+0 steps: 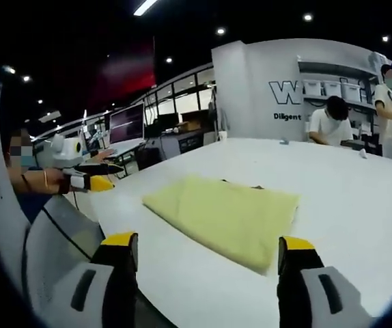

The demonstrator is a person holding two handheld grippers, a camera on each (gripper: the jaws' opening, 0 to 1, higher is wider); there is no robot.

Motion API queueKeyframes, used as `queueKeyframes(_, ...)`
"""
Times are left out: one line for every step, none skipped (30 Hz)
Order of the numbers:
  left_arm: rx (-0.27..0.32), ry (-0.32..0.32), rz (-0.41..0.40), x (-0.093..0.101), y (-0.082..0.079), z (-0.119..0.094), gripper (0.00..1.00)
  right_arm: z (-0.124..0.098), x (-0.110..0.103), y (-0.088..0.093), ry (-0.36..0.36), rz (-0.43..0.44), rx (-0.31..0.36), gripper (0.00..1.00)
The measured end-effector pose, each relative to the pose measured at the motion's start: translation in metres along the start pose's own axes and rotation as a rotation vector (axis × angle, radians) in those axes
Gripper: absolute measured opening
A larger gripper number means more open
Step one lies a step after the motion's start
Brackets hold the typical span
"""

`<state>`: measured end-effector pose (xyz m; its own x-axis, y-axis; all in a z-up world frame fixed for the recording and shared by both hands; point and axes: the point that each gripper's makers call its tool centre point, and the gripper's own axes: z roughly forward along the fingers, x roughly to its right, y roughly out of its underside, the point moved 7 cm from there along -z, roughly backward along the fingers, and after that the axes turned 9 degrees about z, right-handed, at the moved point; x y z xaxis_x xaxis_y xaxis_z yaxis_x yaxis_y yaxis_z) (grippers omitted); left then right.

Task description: Fold the garment on the visible template until the final outline fits inside the template.

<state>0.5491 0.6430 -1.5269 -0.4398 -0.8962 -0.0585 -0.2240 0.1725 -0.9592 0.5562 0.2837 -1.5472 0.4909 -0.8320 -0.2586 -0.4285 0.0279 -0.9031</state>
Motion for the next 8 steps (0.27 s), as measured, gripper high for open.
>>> queueKeyframes(0.005, -0.001, -0.005, -0.001, 0.002, 0.000, 0.85, -0.002, -0.001, 0.000, 0.015, -0.016, -0.001, 0.82)
queueKeyframes(0.010, 0.001, -0.023, -0.002, 0.005, -0.002, 0.85, -0.006, -0.003, 0.003, 0.044, -0.072, -0.011, 0.81)
queueKeyframes(0.013, 0.002, -0.024, -0.001, 0.006, -0.002, 0.85, -0.008, -0.008, 0.005, 0.046, -0.089, -0.003, 0.81)
queueKeyframes(0.015, 0.003, -0.025, 0.000, 0.006, -0.003, 0.85, -0.009, -0.009, 0.004, 0.042, -0.083, 0.006, 0.80)
queueKeyframes(0.016, 0.005, -0.022, -0.002, 0.010, -0.003, 0.85, -0.010, -0.010, 0.004, 0.039, -0.077, 0.015, 0.79)
queueKeyframes(0.017, 0.011, -0.018, 0.000, 0.011, -0.004, 0.85, -0.010, -0.011, 0.003, 0.036, -0.045, 0.038, 0.79)
queueKeyframes(0.016, 0.016, -0.018, 0.002, 0.012, -0.004, 0.85, -0.009, -0.012, 0.002, 0.029, -0.026, 0.045, 0.79)
queueKeyframes(0.015, 0.022, -0.019, 0.003, 0.013, -0.005, 0.85, -0.009, -0.013, 0.002, 0.022, -0.006, 0.051, 0.79)
